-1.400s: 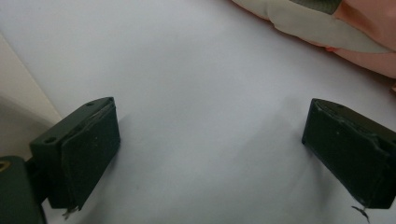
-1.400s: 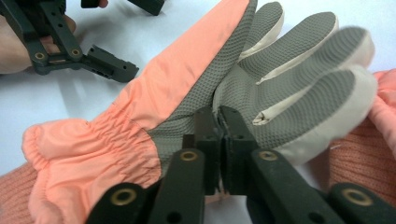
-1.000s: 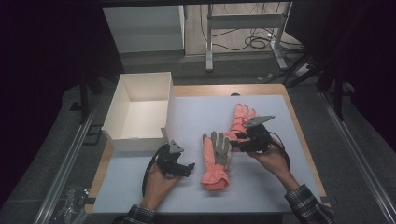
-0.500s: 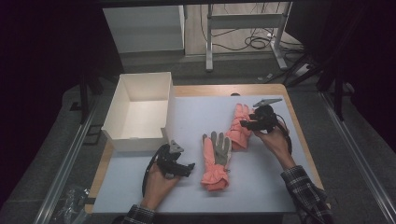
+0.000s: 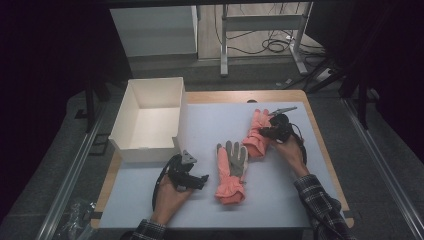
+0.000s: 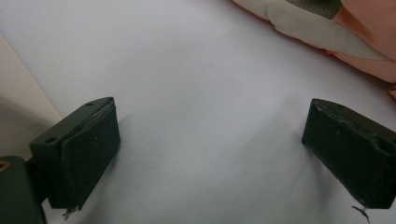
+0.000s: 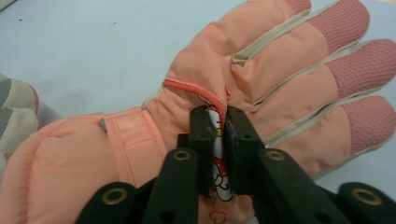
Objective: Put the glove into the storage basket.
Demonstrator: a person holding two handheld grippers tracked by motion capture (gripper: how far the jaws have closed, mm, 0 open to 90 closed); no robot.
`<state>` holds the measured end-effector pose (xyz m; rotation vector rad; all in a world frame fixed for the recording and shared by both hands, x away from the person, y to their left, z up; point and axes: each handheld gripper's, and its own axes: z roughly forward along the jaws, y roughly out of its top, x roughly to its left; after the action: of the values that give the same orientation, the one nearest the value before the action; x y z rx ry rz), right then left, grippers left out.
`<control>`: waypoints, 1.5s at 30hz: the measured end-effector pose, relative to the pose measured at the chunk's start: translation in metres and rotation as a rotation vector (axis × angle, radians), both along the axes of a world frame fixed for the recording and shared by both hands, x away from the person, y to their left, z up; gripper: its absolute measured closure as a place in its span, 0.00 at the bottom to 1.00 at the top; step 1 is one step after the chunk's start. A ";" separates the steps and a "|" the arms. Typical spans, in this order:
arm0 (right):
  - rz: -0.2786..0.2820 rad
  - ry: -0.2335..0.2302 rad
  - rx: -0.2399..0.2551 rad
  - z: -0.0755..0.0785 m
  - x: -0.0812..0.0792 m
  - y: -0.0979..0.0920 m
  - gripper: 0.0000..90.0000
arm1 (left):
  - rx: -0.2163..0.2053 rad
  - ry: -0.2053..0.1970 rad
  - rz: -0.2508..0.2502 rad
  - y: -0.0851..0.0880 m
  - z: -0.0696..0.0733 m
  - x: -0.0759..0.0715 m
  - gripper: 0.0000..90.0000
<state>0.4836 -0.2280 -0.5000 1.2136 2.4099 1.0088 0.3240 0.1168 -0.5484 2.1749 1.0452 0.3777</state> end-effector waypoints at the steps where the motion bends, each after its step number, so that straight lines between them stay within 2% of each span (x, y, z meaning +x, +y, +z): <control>1: 0.001 0.001 0.001 0.002 0.000 -0.001 0.94 | 0.000 0.000 0.000 0.000 0.000 0.000 0.04; 5: 0.009 0.005 0.023 0.010 -0.001 -0.008 0.95 | 0.000 0.000 0.000 0.000 0.000 0.000 0.04; 7: 0.007 -0.010 -0.001 0.014 -0.003 -0.013 0.95 | 0.001 0.000 -0.001 0.000 0.000 0.000 0.05; 9: 0.002 -0.013 -0.001 0.019 -0.006 -0.018 0.95 | 0.000 0.000 -0.001 0.000 0.000 0.000 0.05; 15: -0.003 -0.034 0.041 0.039 -0.015 -0.043 0.95 | 0.000 0.000 0.000 0.000 0.000 0.000 0.04; 19: 0.022 -0.038 0.073 0.050 -0.025 -0.051 0.95 | 0.001 0.000 0.000 0.000 0.000 0.000 0.04; 22: 0.060 -0.037 0.091 0.057 -0.037 -0.051 0.95 | 0.001 0.000 0.000 0.000 0.000 0.000 0.04; 28: 0.158 -0.045 0.112 0.070 -0.065 -0.036 0.95 | 0.003 -0.001 -0.001 0.000 0.000 0.000 0.04; 33: 0.247 -0.030 0.134 0.075 -0.088 -0.016 0.95 | 0.000 -0.002 0.001 0.000 0.000 0.000 0.05; 37: 0.317 -0.013 0.155 0.077 -0.104 0.005 0.95 | 0.001 -0.002 0.000 0.000 0.000 0.000 0.05; 43: 0.415 0.018 0.153 0.075 -0.123 0.043 0.94 | -0.001 0.001 0.002 0.000 0.000 0.000 0.04; 45: 0.428 0.022 0.146 0.073 -0.125 0.051 0.94 | -0.001 0.001 0.002 0.000 0.000 0.000 0.04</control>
<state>0.3584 -0.1767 -0.4274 0.7613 2.7197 1.3119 0.3239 0.1167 -0.5484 2.1738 1.0480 0.3765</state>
